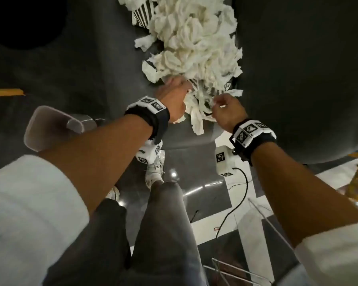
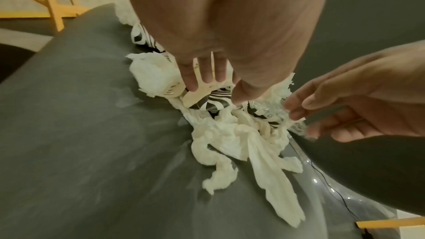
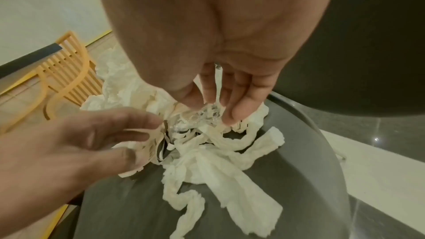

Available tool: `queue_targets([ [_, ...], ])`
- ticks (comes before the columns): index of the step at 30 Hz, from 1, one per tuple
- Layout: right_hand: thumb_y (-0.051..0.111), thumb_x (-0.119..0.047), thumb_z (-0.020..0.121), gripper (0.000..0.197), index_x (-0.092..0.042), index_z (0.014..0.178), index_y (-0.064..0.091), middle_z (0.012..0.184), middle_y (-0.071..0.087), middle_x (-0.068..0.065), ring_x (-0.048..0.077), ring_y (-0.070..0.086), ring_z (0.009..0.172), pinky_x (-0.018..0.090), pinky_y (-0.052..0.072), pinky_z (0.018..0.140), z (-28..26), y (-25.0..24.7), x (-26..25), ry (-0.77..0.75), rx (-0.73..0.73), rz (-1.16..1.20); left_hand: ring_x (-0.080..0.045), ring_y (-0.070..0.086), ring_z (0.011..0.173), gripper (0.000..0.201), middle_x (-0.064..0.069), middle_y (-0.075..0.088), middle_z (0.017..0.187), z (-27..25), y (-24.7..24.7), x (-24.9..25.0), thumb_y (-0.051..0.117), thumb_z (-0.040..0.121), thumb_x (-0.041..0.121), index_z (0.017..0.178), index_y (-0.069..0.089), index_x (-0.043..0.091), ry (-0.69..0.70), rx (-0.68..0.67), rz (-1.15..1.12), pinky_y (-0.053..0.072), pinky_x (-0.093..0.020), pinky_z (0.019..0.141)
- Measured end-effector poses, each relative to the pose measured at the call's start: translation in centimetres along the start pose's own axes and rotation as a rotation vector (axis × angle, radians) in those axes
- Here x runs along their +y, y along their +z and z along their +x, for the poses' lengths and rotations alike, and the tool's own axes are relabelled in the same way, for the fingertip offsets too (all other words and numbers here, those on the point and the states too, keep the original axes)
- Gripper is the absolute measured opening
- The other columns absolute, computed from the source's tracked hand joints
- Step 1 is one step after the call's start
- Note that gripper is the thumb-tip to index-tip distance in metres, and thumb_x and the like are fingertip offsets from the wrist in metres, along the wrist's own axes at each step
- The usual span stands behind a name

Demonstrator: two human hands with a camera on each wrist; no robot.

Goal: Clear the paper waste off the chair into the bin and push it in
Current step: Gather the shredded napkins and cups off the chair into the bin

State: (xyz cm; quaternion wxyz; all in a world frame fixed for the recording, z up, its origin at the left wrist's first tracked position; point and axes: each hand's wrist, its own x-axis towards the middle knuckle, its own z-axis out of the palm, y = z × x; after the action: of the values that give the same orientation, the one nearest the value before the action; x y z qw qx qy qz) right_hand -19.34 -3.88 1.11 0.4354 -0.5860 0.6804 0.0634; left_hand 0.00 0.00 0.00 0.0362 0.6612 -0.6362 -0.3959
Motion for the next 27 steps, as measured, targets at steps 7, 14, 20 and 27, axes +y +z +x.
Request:
queue_targets([
  [7, 0.055, -0.027, 0.088, 0.044, -0.012, 0.13, 0.052, 0.138, 0.044, 0.015, 0.038, 0.046, 0.122, 0.037, 0.038, 0.102, 3.8, -0.5, -1.0, -0.099, 0.249, -0.323, -0.039, 0.028, 0.145, 0.079, -0.01, 0.031, 0.16, 4.7, 0.6, -1.4, 0.061, 0.087, 0.018, 0.156, 0.024, 0.023, -0.061, -0.038, 0.269, 0.021, -0.051, 0.12],
  [14, 0.074, -0.053, 0.069, 0.103, -0.015, 0.15, 0.024, 0.151, 0.038, 0.011, 0.04, 0.038, 0.136, 0.053, 0.032, 0.112, 6.1, 0.2, -1.1, 0.002, 0.08, -0.514, -0.034, 0.044, 0.133, 0.054, -0.008, 0.049, 0.147, 3.4, 2.3, -2.7, 0.055, 0.094, 0.027, 0.145, 0.042, 0.016, -0.05, 0.066, 0.276, 0.027, -0.048, 0.112],
  [20, 0.065, -0.043, 0.082, 0.091, -0.007, 0.15, 0.018, 0.141, 0.05, 0.017, 0.042, 0.047, 0.129, 0.052, 0.031, 0.11, 5.9, 0.0, -1.5, 0.042, 0.172, -0.514, -0.036, 0.05, 0.12, 0.055, -0.013, 0.053, 0.14, -0.1, 2.0, -4.5, 0.046, 0.096, 0.024, 0.149, 0.038, 0.01, -0.035, 0.123, 0.063, 0.041, -0.049, 0.103],
  [27, 0.055, -0.03, 0.086, 0.052, -0.013, 0.132, 0.04, 0.118, 0.066, 0.015, 0.038, 0.061, 0.113, 0.048, 0.034, 0.104, 1.1, -1.6, -3.9, -0.038, 0.264, -0.557, -0.035, 0.05, 0.124, 0.052, -0.012, 0.054, 0.137, -3.5, 0.3, -6.6, 0.048, 0.095, 0.028, 0.144, 0.044, 0.011, -0.115, 0.143, -0.074, 0.046, -0.05, 0.101],
])
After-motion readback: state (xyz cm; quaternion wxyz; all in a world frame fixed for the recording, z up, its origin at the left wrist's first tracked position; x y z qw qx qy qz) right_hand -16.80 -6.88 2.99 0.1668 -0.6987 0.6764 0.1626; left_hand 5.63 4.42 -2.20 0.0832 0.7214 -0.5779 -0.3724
